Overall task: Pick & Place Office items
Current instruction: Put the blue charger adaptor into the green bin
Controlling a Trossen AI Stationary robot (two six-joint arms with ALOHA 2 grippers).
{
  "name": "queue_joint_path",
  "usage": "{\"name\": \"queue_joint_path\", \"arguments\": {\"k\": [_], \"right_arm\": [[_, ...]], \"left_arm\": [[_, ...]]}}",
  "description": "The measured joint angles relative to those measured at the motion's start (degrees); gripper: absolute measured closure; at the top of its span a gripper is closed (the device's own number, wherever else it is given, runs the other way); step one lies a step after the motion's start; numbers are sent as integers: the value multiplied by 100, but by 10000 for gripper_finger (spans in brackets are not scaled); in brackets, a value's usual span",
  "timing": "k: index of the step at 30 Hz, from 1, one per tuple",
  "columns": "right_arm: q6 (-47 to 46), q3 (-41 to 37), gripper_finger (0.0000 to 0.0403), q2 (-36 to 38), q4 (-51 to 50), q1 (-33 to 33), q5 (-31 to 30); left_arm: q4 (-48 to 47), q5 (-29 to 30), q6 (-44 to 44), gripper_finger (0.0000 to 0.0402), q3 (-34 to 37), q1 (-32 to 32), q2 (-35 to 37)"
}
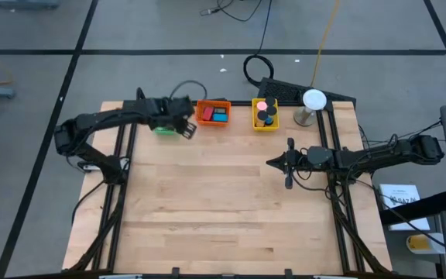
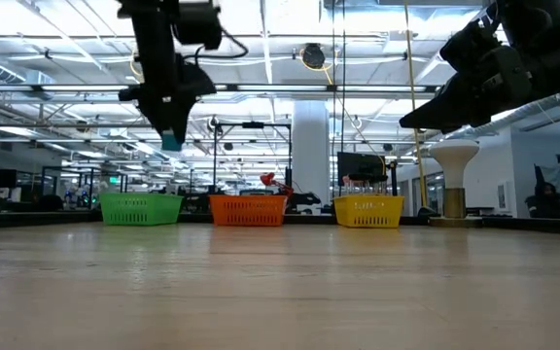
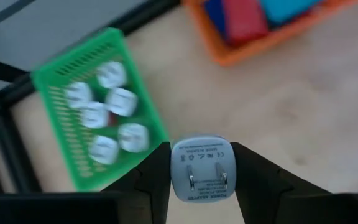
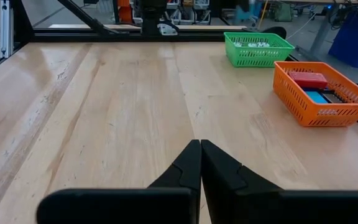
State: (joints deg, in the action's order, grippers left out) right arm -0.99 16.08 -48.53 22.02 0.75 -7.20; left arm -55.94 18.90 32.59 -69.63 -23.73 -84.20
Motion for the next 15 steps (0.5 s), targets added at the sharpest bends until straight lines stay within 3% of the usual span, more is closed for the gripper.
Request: {"name": "queue_joint_path", "arguments": {"k": [9,15], "right_arm": [[-40,0,402,0,-2,0,0],[-37,0,402,0,0,0,0]], "left_arm": [[779,-325,-788,260,950,-1646,-3],[2177,-912,-1194,259,1779,-2299,-5]]}}
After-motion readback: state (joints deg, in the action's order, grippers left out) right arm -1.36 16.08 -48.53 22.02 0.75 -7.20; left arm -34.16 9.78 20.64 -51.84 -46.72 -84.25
